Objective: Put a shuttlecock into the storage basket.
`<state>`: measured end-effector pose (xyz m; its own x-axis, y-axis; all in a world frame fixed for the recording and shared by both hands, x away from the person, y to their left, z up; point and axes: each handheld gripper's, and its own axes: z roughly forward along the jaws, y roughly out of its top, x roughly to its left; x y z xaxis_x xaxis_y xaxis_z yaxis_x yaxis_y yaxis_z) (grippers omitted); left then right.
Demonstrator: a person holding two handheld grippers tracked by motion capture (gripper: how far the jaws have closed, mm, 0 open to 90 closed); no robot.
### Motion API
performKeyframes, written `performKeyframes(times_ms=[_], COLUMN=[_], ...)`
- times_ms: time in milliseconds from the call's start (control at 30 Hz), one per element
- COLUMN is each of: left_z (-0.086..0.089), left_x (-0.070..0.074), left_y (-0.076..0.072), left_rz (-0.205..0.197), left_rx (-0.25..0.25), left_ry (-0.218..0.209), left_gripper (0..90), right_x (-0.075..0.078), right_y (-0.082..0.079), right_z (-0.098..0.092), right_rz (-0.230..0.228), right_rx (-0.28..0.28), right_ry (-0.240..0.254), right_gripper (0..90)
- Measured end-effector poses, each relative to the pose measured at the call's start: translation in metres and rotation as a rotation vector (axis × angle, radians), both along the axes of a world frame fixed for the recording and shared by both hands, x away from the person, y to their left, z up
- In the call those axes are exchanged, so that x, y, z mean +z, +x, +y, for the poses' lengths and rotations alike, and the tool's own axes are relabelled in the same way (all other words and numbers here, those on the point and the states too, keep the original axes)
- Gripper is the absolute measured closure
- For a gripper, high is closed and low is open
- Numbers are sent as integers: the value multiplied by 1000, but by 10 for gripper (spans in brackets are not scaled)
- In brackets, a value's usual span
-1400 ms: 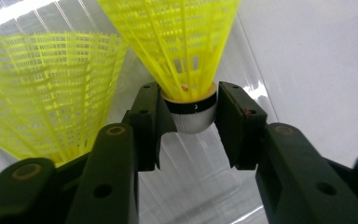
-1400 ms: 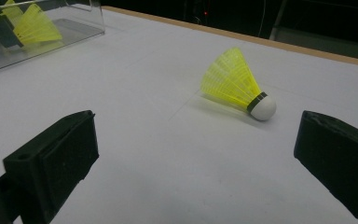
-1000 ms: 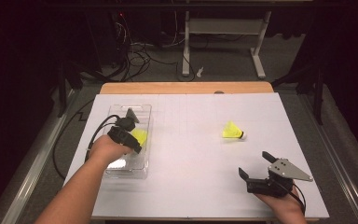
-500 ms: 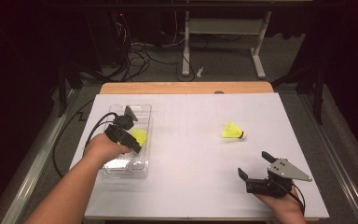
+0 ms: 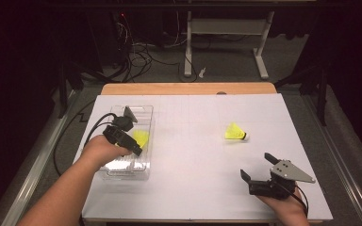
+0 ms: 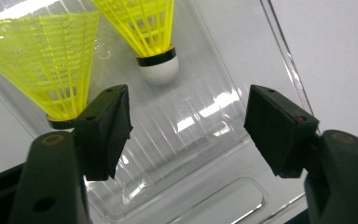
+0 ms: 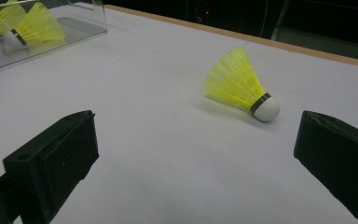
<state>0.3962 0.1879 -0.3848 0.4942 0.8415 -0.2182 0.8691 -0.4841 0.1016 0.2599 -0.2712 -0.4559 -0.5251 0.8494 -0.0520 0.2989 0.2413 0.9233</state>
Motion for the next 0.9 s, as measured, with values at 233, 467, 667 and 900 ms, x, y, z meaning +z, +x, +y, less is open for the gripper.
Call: performKeyframes(times_ms=[233, 467, 667, 900], left_z=[-2, -5, -8, -14], left_x=[6, 14, 16, 17], left_y=[-4, -8, -10, -12], left_rz=[9, 0, 0, 13], left_rx=[-27, -44, -55, -71], left_ry=[14, 14, 20, 29], left_gripper=[261, 182, 111, 11], right_x=[0, -1, -1, -1], right_y=[0, 0, 0, 0], right_z=[0, 1, 1, 1], right_rz=[1, 2, 2, 2], right_rx=[0, 1, 1, 1], right_ry=[-1, -4, -3, -3], right_gripper=[4, 4, 4, 4])
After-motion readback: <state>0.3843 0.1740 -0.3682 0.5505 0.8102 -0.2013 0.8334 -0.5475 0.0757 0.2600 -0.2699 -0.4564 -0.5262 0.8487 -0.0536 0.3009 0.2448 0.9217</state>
